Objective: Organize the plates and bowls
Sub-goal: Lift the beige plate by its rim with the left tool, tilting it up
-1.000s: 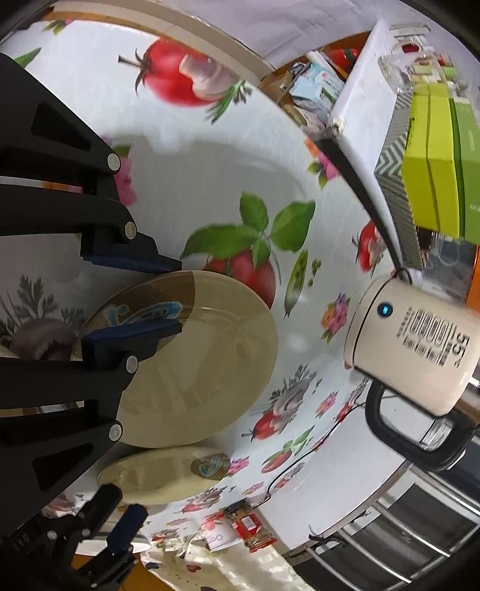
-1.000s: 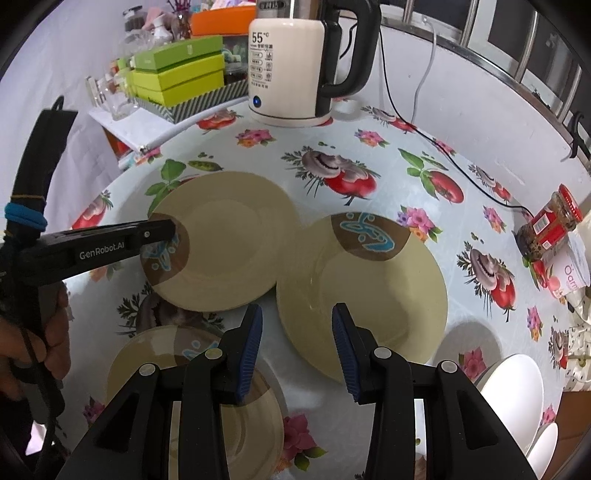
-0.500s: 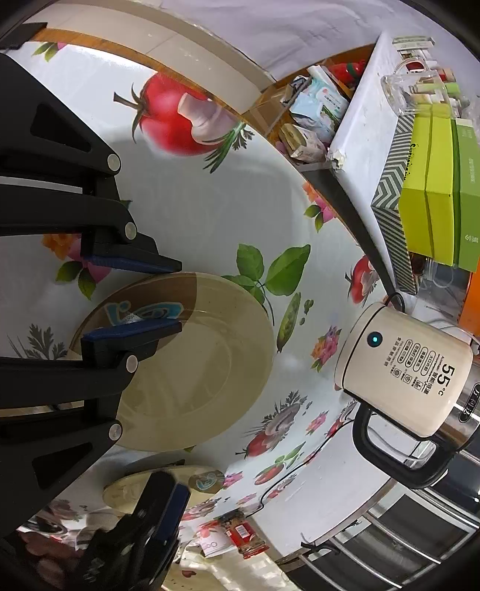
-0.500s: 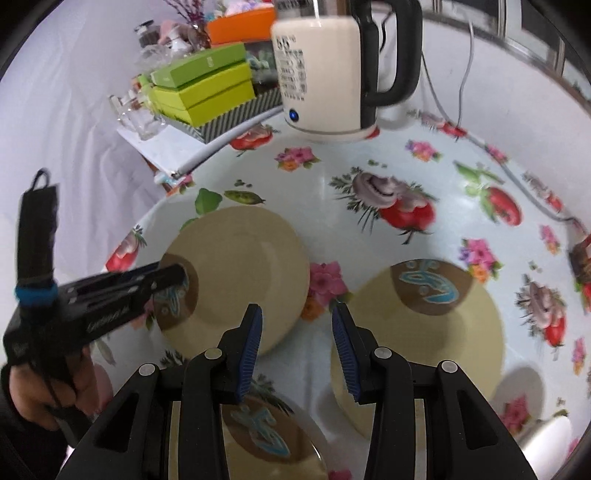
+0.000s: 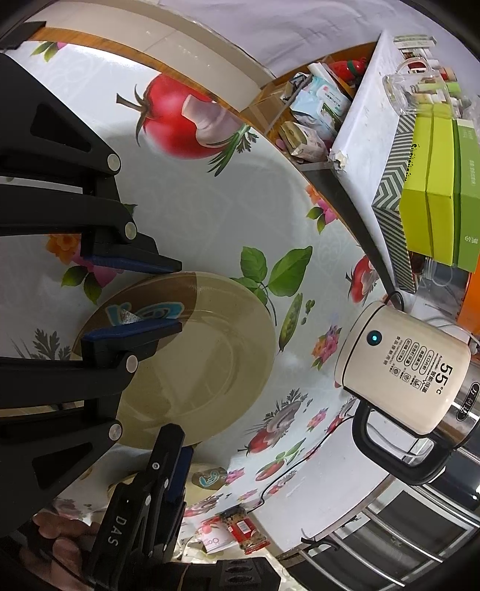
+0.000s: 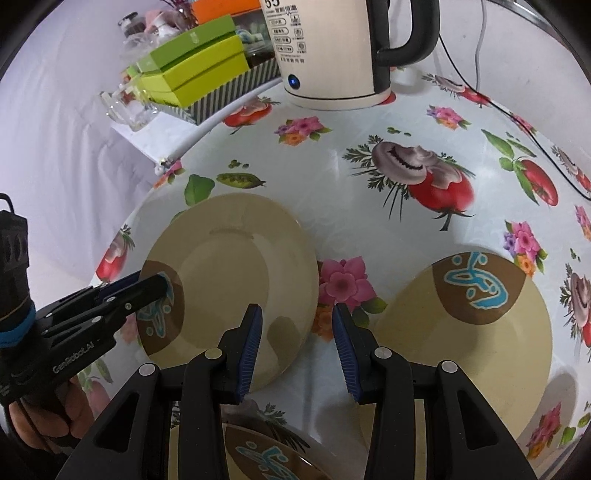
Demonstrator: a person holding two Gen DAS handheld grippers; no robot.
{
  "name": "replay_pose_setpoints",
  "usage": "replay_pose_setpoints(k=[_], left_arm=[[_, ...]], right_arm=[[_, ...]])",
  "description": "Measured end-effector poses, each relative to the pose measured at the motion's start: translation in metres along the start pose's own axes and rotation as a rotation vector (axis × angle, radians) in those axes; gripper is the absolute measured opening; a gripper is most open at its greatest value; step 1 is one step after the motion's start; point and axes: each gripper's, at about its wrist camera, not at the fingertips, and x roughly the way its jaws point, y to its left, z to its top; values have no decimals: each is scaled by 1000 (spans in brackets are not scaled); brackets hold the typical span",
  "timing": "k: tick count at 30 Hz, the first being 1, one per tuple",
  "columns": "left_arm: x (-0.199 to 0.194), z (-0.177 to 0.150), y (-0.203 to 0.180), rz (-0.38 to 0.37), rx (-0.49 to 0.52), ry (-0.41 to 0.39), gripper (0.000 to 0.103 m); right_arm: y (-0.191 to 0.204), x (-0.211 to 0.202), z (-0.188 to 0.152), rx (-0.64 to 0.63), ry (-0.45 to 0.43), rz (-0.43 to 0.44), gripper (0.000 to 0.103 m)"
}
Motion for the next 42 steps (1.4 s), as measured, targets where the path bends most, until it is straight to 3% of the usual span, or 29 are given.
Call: replay_pose_setpoints(k=[2, 5, 28, 42], left_arm=[[0, 0, 0, 0, 0, 0, 26], [0, 0, -1, 6, 3, 2, 26], [-21, -2, -9, 18, 20, -18, 26], [-48, -19, -29, 7, 66, -25, 26]], right_arm=[[-1, 2, 0, 6, 4, 7, 38], [0, 3, 0, 12, 5, 20, 27], [8, -18, -7, 16, -25, 17, 27], [10, -50, -37, 45, -46, 11, 27]])
